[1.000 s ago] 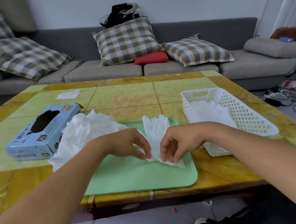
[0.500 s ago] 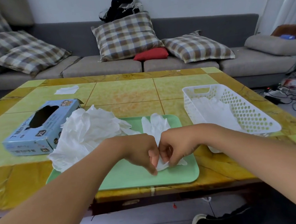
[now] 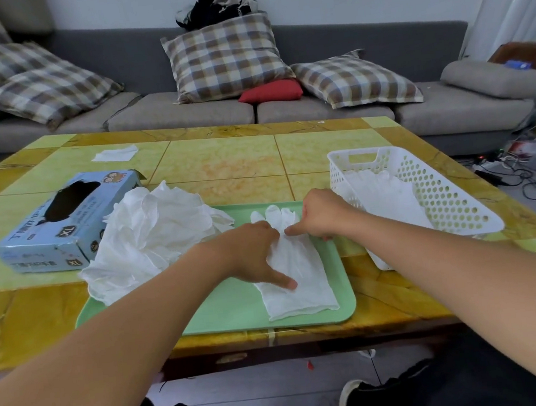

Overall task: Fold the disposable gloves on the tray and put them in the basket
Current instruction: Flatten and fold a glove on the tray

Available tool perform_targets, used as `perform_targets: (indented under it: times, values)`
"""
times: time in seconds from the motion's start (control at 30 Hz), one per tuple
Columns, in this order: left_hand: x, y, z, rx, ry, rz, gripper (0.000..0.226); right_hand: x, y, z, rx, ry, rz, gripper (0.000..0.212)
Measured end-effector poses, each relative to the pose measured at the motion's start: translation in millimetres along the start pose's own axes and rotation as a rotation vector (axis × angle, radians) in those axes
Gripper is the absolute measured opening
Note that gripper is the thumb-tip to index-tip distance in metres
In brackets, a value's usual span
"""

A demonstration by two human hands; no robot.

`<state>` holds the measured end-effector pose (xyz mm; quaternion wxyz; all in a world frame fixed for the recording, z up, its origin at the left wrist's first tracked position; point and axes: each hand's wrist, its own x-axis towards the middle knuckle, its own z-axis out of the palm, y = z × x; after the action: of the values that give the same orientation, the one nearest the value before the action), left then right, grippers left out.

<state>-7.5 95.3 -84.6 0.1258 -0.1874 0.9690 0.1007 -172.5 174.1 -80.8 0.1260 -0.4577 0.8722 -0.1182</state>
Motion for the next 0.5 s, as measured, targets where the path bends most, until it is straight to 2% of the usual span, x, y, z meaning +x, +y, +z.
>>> perform_targets:
  times: [0.07,0.17,0.2,0.33,0.5]
  values:
    - [2,2,3,0.051,-0.069,-0.018,0.101,2,-4,-1,-0.044,0.010,0.045,0.038]
    - [2,3,3,0.065,-0.098,-0.029,0.102,6,0,-6,-0.126,0.052,0.068,0.010]
    - [2,4,3,0.067,-0.108,-0.029,0.103,7,3,-8,-0.110,0.066,0.050,0.009]
    - [-1,4,2,0.068,-0.141,-0.037,0.108,4,5,-8,0.033,0.072,-0.034,0.022]
    - [-3,3,2,0.065,-0.156,-0.031,0.109,13,7,8,-0.068,0.037,0.004,0.024]
